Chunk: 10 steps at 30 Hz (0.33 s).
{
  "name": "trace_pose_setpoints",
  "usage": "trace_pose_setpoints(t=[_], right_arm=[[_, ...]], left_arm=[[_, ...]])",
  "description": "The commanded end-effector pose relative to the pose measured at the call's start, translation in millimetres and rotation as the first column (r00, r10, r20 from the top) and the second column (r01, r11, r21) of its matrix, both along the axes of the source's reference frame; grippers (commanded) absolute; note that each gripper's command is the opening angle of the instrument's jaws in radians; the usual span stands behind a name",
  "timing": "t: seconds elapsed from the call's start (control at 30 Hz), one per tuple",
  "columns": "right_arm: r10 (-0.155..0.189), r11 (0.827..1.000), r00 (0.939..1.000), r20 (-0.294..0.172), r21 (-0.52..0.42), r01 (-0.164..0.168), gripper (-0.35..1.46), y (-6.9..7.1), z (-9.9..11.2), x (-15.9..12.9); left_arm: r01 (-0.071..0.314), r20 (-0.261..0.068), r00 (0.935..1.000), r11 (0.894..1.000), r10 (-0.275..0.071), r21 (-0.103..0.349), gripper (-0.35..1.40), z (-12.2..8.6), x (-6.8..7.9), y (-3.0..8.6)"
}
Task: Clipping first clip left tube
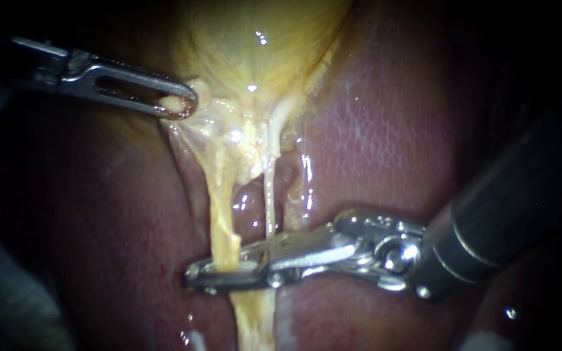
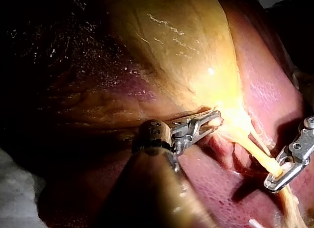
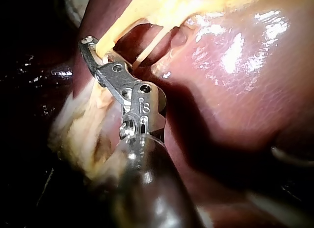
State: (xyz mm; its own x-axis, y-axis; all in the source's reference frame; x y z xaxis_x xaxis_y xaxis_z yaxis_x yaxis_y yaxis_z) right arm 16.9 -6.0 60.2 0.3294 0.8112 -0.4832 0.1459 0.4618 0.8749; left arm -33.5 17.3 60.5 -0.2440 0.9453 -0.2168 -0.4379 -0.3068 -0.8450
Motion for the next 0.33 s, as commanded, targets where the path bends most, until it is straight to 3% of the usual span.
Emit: trace_pose_setpoints(t=[0.03,0.33], right_arm=[[-0.002,1.0,1.0,0.002,-0.001,0.002,-0.35,0.0,0.0,0.0],[-0.001,1.0,1.0,0.002,-0.002,0.001,-0.35,0.0,0.2,0.0]], left_arm=[[0.0,0.0,1.0,1.0,0.0,0.0,-0.35,0.0,0.0,0.0],[0.0,0.0,1.0,1.0,0.0,0.0,-0.35,0.0,0.0,0.0]])
